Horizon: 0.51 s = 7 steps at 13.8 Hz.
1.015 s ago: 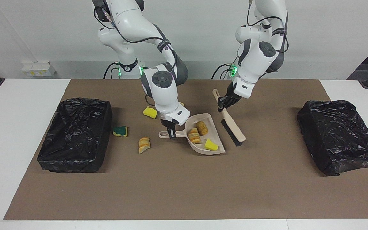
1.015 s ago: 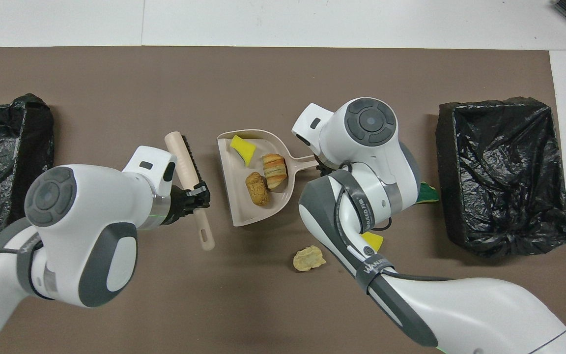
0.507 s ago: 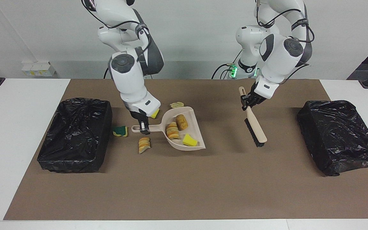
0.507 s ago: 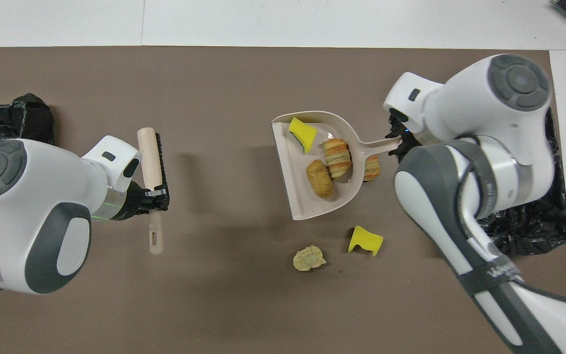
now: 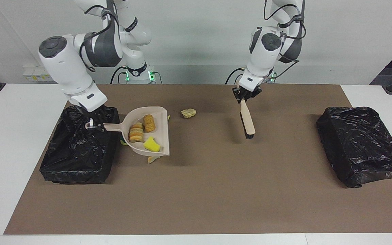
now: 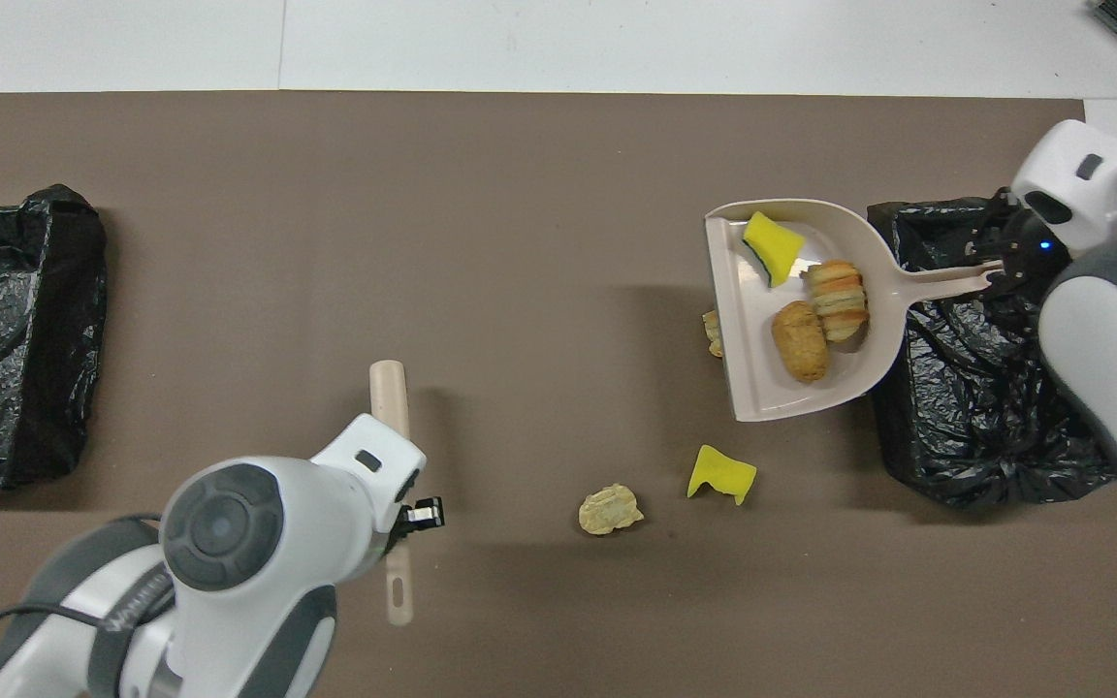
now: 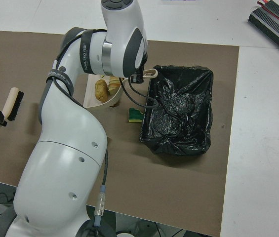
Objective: Sweep and dump trash in bin
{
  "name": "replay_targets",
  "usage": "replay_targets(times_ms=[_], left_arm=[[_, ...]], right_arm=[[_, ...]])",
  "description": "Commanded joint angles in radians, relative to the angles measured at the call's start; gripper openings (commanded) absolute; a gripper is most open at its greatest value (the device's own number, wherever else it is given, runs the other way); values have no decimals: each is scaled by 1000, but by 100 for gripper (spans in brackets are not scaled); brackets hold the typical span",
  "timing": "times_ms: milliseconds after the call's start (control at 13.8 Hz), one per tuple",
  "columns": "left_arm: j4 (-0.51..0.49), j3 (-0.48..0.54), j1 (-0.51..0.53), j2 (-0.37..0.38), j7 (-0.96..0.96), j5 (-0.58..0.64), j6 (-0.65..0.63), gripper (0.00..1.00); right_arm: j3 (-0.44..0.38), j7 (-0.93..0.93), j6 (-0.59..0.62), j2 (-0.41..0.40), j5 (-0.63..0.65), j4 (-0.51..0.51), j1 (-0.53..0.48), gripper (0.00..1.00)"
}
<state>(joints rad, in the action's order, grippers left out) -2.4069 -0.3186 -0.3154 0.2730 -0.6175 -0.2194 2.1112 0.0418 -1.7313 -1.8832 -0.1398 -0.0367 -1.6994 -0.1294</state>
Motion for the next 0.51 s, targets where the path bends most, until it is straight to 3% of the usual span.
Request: replay_targets(times_ms=[0, 290, 435], left_arm=[[-116, 15, -156, 49, -164, 15, 96, 0], [-289, 13, -281, 165, -240, 2, 215, 0], [-319, 13, -315, 169, -242, -30, 254, 0]], right_arm=[[10, -130, 3, 23, -29, -25, -119, 0], [4, -166, -16, 31, 14, -25, -252, 0], [4, -151, -60, 28, 134, -25, -268, 0]])
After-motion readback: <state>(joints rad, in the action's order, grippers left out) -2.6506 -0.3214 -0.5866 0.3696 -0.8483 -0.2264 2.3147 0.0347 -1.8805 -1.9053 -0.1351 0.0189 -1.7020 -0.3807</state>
